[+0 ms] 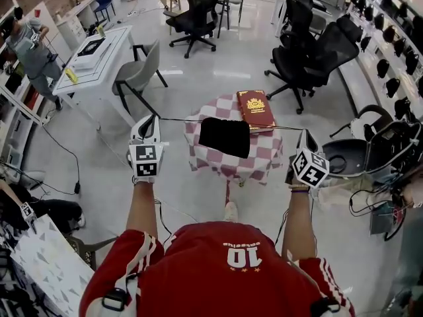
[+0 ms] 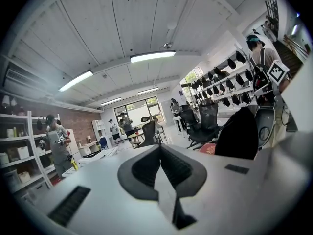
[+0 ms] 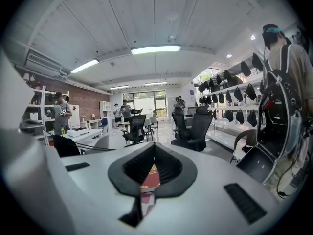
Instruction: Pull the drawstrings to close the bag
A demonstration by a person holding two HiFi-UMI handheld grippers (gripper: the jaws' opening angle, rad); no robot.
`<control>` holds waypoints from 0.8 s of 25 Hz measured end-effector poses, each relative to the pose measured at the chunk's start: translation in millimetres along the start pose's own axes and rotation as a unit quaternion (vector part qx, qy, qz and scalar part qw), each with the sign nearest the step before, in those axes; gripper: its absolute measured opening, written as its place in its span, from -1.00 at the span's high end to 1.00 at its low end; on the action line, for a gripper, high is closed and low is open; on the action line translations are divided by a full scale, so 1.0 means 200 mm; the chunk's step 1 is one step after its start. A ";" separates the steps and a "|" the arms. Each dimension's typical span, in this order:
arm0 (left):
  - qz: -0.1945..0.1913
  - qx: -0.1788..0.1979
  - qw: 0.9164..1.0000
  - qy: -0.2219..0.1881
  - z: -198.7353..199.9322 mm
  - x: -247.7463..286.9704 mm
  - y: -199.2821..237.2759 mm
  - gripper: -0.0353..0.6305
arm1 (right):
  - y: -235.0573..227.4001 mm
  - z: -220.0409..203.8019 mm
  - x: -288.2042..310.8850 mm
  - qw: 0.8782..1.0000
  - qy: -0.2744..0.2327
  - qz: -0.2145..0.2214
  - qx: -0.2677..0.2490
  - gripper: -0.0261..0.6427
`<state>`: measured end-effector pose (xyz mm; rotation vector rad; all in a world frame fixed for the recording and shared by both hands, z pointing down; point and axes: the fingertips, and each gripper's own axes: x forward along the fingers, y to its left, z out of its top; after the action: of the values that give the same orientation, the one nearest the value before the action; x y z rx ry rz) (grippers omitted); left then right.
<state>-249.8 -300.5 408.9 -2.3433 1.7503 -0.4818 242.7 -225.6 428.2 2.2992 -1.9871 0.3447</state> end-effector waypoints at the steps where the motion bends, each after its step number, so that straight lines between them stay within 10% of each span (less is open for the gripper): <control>1: 0.000 -0.001 1.000 0.001 0.00 0.00 0.00 0.87 | -0.01 0.00 0.00 1.000 0.000 -0.001 0.002 0.88; 20: 0.000 -0.059 0.998 -0.011 0.08 -0.02 0.05 0.87 | -0.06 0.03 -0.03 1.000 -0.019 0.007 -0.001 0.88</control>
<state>-253.3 -300.7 390.5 -2.4162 1.8166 -0.3611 255.2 -218.9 421.1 2.3080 -2.0208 0.3028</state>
